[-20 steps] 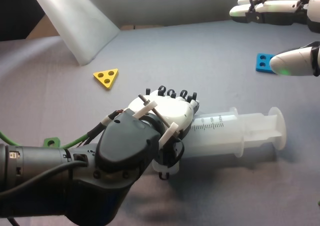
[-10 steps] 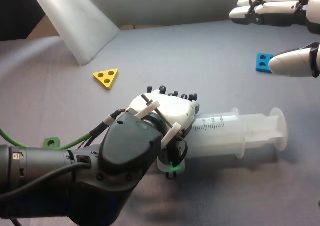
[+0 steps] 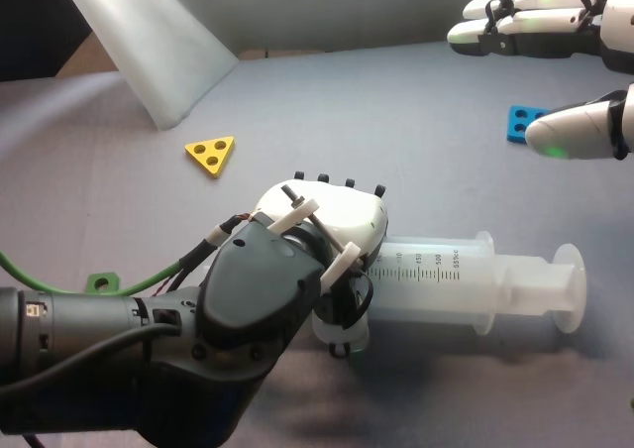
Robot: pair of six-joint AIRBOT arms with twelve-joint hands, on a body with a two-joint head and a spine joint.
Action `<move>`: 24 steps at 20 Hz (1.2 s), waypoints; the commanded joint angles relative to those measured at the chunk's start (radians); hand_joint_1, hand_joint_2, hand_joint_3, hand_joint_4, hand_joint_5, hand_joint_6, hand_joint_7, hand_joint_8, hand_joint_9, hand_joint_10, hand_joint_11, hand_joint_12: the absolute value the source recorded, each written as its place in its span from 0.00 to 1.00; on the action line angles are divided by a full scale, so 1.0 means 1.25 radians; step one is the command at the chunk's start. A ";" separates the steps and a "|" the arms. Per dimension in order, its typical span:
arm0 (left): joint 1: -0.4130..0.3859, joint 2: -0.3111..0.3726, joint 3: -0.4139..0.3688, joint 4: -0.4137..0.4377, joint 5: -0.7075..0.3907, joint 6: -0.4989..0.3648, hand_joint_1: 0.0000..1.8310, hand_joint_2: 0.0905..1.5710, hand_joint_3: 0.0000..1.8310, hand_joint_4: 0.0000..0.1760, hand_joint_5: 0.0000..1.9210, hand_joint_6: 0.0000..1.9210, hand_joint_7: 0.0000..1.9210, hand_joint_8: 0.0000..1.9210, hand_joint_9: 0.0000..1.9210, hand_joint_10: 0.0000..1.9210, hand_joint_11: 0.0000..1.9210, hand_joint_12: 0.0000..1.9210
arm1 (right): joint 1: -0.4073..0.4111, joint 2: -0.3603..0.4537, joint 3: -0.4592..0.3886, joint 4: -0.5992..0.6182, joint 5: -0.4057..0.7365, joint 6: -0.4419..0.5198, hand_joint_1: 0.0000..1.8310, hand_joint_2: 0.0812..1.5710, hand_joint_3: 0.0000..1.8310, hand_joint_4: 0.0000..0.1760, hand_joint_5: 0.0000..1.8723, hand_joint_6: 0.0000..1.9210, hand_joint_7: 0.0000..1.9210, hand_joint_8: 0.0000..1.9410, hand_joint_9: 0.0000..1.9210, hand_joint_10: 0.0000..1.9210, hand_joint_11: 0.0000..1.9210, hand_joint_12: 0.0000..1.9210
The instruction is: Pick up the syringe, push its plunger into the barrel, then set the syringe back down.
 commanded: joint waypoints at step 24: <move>-0.150 0.199 -0.075 -0.045 0.104 -0.040 0.75 0.68 0.00 0.00 0.48 0.48 0.55 0.47 0.48 0.61 0.38 0.49 | 0.006 0.106 -0.136 0.650 -0.212 0.098 0.00 0.84 0.00 0.00 0.06 0.00 0.05 0.01 0.03 0.01 0.01 0.00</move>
